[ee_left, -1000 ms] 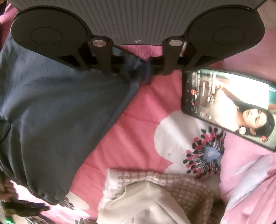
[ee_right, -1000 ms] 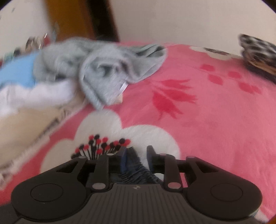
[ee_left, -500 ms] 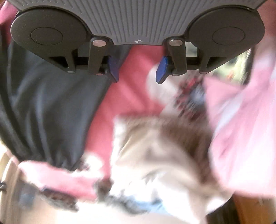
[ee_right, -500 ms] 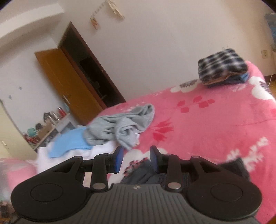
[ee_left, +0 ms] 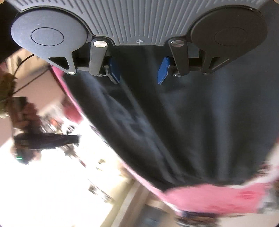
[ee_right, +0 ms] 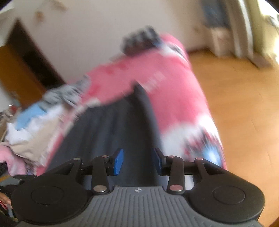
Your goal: Fold clothes
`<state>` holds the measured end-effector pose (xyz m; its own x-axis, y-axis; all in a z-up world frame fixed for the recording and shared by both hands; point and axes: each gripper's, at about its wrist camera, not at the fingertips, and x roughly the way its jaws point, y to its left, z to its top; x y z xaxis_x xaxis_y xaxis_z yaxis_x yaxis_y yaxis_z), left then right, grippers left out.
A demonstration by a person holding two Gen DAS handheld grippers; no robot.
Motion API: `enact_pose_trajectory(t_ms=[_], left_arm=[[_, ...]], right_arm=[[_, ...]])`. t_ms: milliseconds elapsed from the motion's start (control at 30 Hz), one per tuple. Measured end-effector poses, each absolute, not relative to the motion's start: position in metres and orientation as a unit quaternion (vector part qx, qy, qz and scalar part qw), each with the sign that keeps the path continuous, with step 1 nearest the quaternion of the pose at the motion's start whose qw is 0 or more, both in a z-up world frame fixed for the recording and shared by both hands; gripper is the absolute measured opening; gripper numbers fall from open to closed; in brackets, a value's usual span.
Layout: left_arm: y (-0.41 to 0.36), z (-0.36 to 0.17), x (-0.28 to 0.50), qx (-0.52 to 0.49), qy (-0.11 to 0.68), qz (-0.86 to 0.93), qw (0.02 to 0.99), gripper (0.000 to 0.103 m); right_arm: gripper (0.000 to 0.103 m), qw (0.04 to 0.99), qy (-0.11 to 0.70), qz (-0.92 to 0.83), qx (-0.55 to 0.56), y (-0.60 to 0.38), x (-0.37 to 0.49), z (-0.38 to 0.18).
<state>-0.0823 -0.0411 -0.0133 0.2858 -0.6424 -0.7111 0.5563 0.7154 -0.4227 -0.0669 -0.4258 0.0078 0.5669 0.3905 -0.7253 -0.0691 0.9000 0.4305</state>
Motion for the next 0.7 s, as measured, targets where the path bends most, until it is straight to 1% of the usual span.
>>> enact_pose_trajectory(t_ms=[100, 233, 367, 600, 700], left_arm=[[-0.068, -0.022, -0.093, -0.019, 0.469, -0.417, 0.778, 0.048], [-0.084, -0.03, -0.105, 0.013, 0.468, -0.447, 0.762, 0.048], [-0.093, -0.041, -0.113, 0.055, 0.466, -0.468, 0.749, 0.048], [-0.109, -0.058, -0.137, 0.136, 0.455, -0.492, 0.729, 0.048], [-0.111, -0.063, -0.14, 0.158, 0.45, -0.492, 0.728, 0.048]], right_arm=[[0.041, 0.845, 0.49, 0.098, 0.19, -0.435, -0.097, -0.029], [0.041, 0.819, 0.528, 0.073, 0.212, -0.446, -0.13, -0.058], [0.041, 0.808, 0.537, 0.084, 0.228, -0.451, -0.147, -0.07], [0.041, 0.801, 0.542, 0.11, 0.228, -0.454, -0.163, -0.061], [0.041, 0.793, 0.56, 0.107, 0.213, -0.449, -0.17, -0.069]])
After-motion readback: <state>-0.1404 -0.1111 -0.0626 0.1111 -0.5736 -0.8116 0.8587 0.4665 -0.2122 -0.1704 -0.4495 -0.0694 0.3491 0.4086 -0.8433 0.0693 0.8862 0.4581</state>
